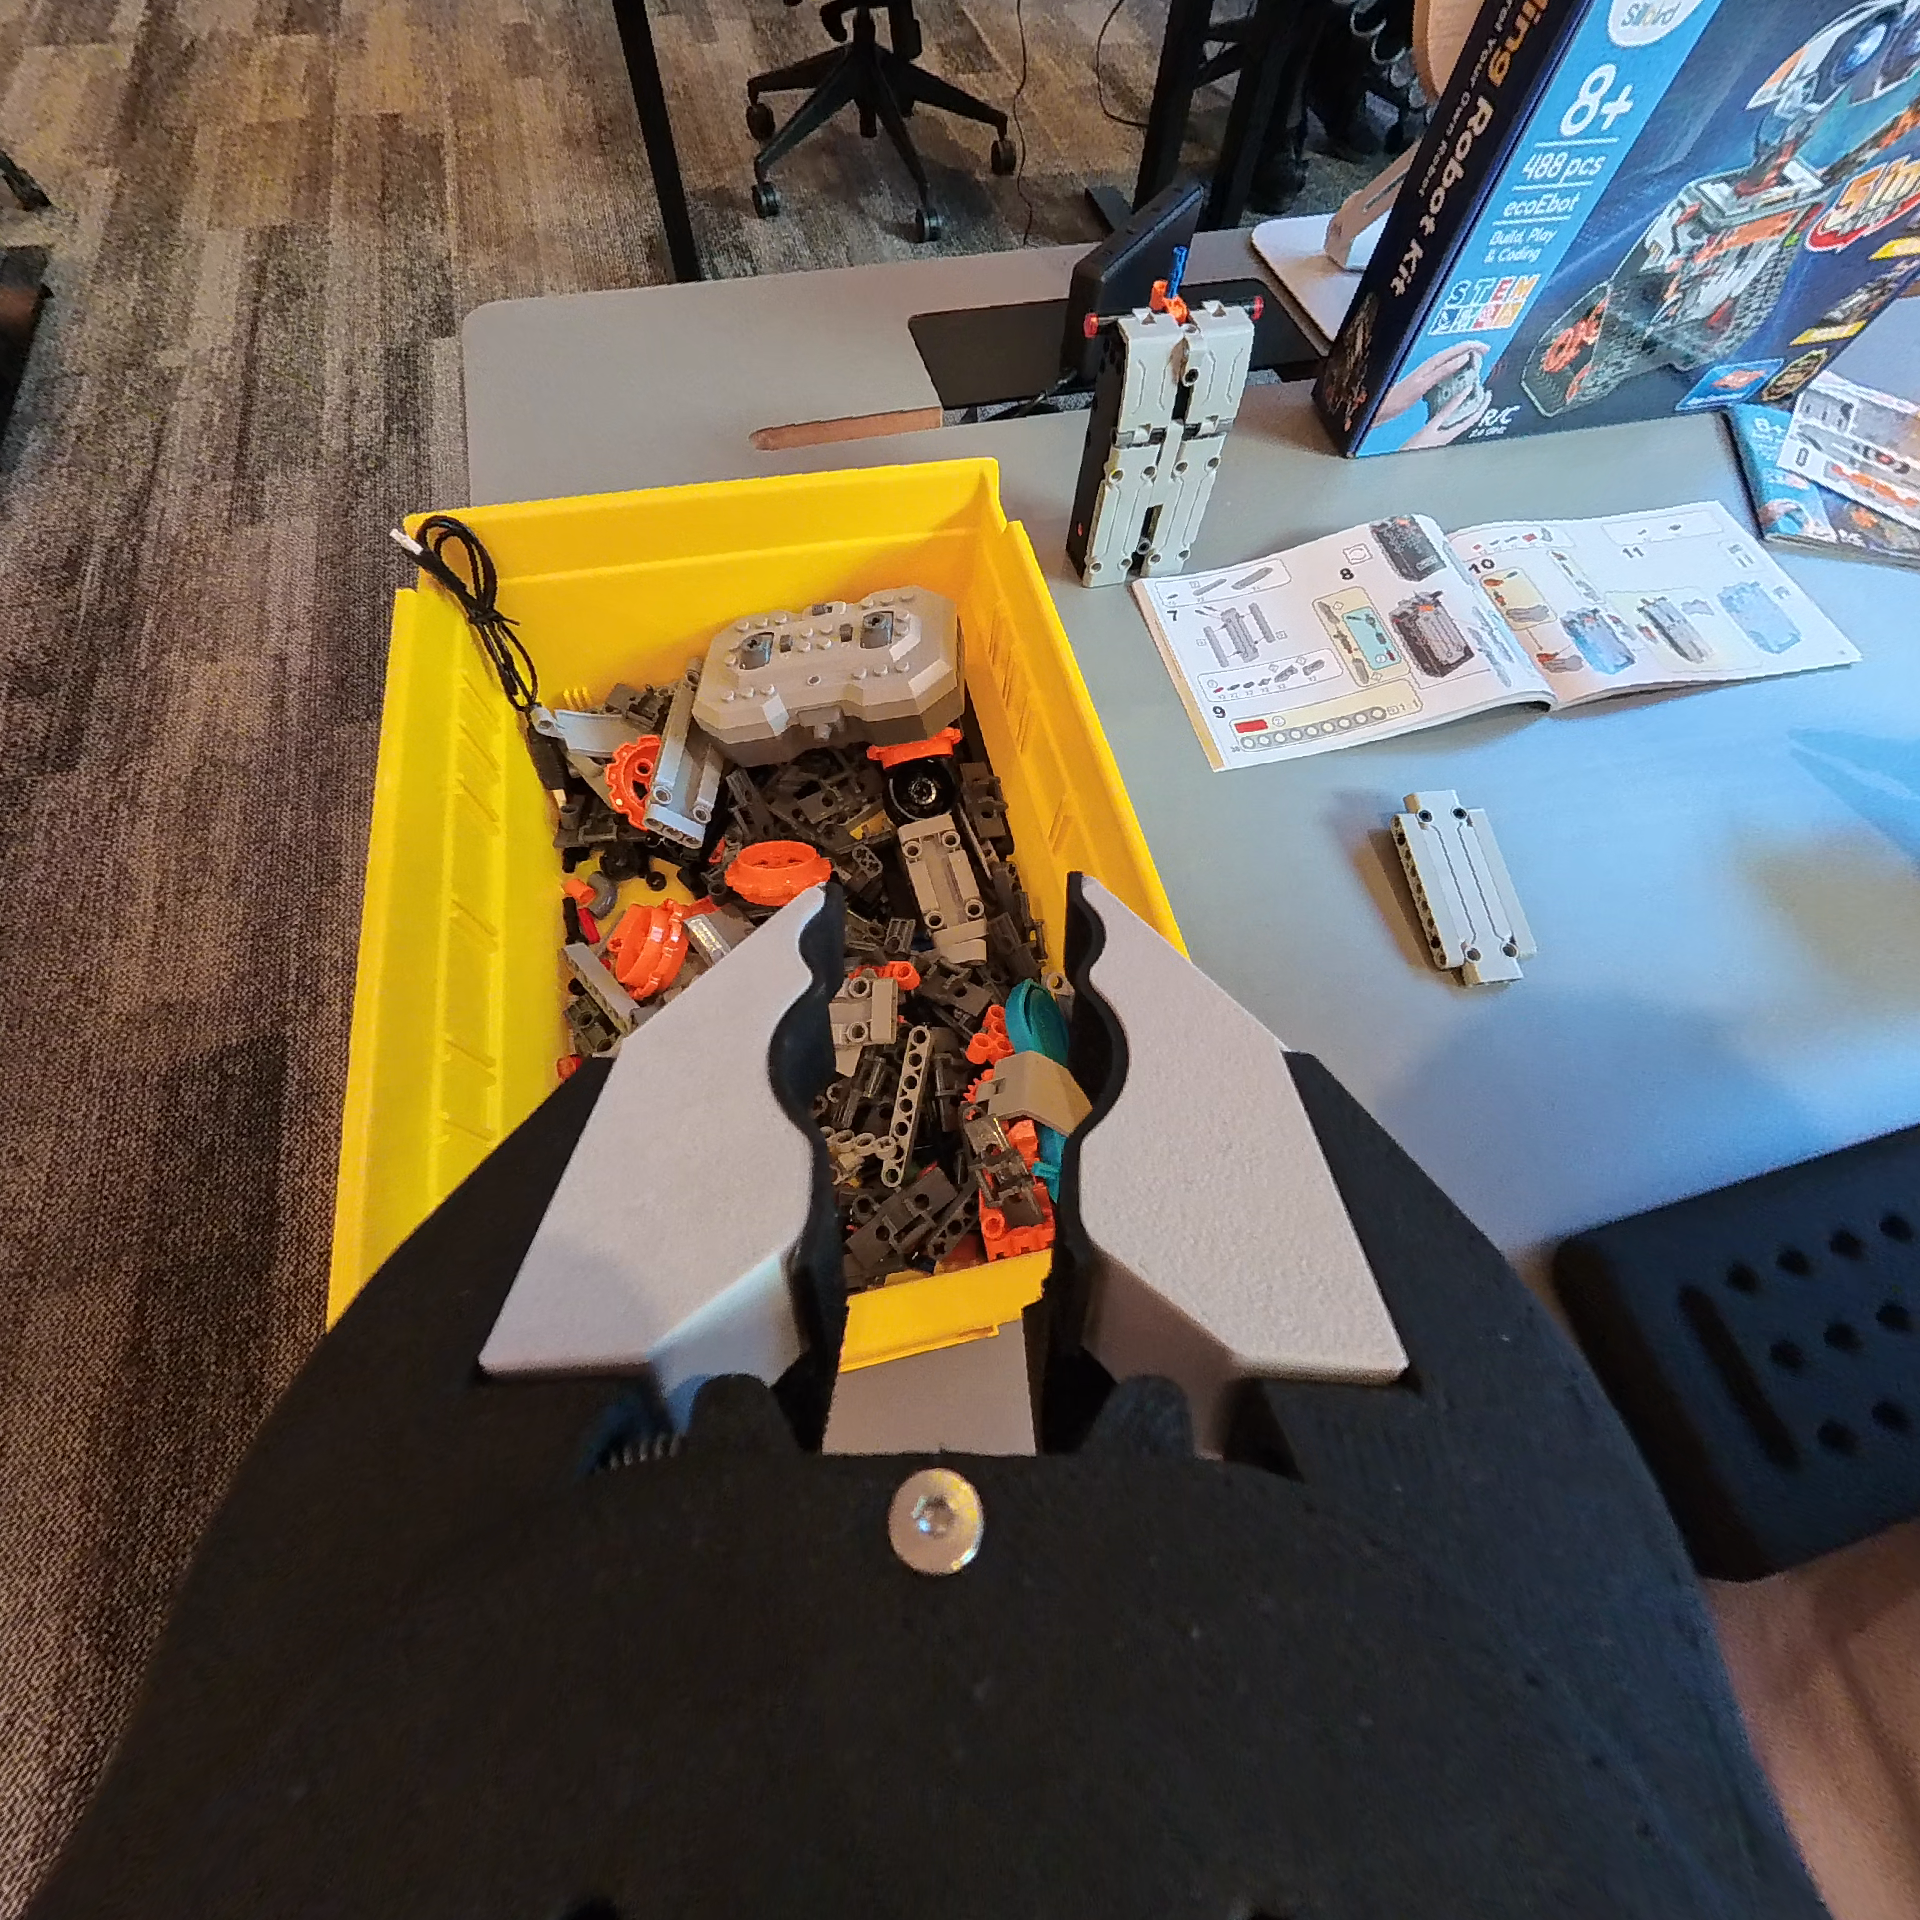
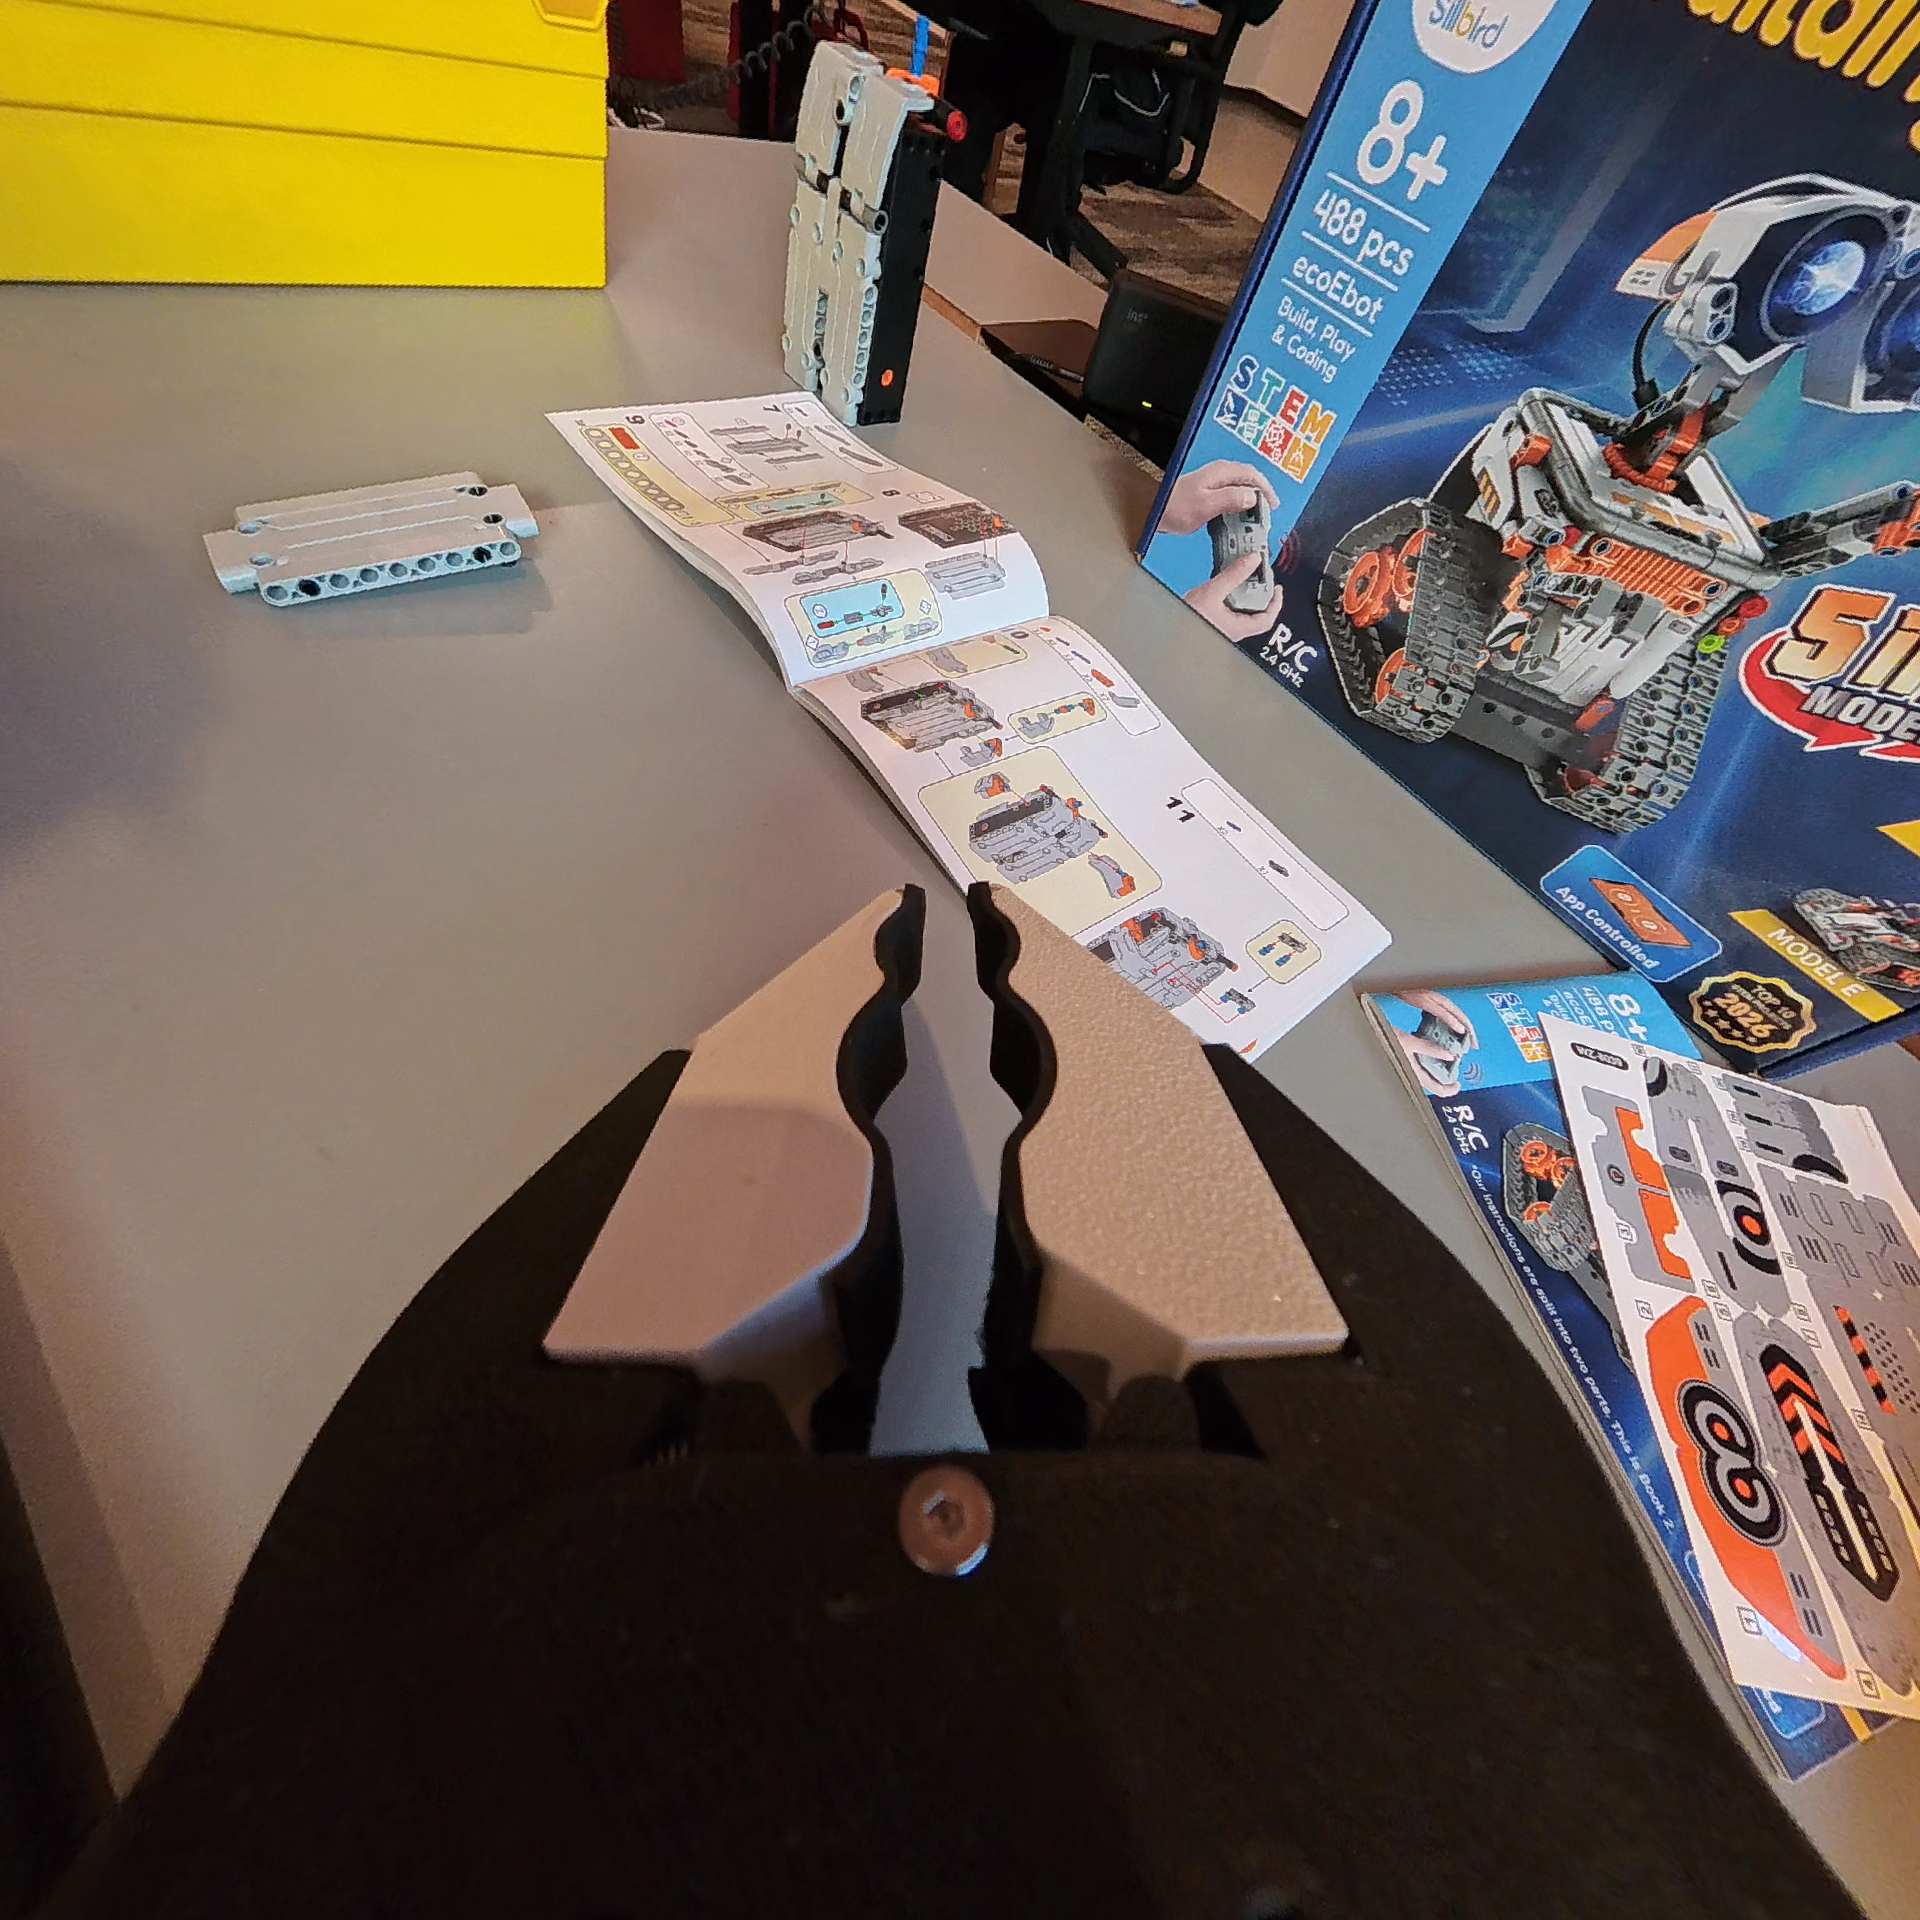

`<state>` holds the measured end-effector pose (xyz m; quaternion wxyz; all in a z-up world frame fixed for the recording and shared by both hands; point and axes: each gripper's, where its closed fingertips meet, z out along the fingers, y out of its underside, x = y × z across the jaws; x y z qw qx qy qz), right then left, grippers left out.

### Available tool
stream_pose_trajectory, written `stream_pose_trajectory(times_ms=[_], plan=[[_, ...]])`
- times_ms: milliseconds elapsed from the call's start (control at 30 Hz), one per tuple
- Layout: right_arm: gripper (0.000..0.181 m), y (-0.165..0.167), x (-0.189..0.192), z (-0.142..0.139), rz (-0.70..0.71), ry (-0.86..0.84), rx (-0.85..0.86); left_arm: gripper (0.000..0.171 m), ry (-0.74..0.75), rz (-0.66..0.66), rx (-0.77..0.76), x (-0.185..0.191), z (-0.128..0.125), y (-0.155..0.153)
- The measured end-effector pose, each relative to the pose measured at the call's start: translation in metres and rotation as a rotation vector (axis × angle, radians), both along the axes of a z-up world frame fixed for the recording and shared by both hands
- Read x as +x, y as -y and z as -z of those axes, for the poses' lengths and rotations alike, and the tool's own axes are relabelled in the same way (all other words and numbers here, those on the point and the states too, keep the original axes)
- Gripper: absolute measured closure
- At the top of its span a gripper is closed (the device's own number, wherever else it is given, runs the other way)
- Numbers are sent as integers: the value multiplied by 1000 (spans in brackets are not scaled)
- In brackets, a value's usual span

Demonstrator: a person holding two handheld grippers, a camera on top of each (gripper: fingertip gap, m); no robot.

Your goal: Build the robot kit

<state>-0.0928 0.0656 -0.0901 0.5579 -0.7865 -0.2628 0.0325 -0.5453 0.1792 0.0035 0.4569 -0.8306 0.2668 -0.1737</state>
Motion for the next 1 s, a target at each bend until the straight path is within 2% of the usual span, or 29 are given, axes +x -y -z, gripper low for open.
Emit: stream_pose_trajectory(times_ms=[633, 733, 800, 867, 933, 1000], plan=[[173, 1, -1, 0, -4, 19, 3, 133, 13, 19, 0, 8, -2, 1], [173, -1, -4, 0, -16, 4, 2, 131, -9, 176, 59, 40, -25, -16], [173, -3, -9, 1, -34, -4, -7, 130, -37, 303, 129, 72, -50, -41], [173, -3, -11, 3, -41, 13, -11, 123, -62, 442, 150, 108, -62, -65], [173, 0, -10, 2, -34, 48, 4, 119, -127, 551, 150, 140, -57, -90], [173, 3, -8, -1, -27, 65, 25, 111, -224, 654, 144, 170, -39, -109]])
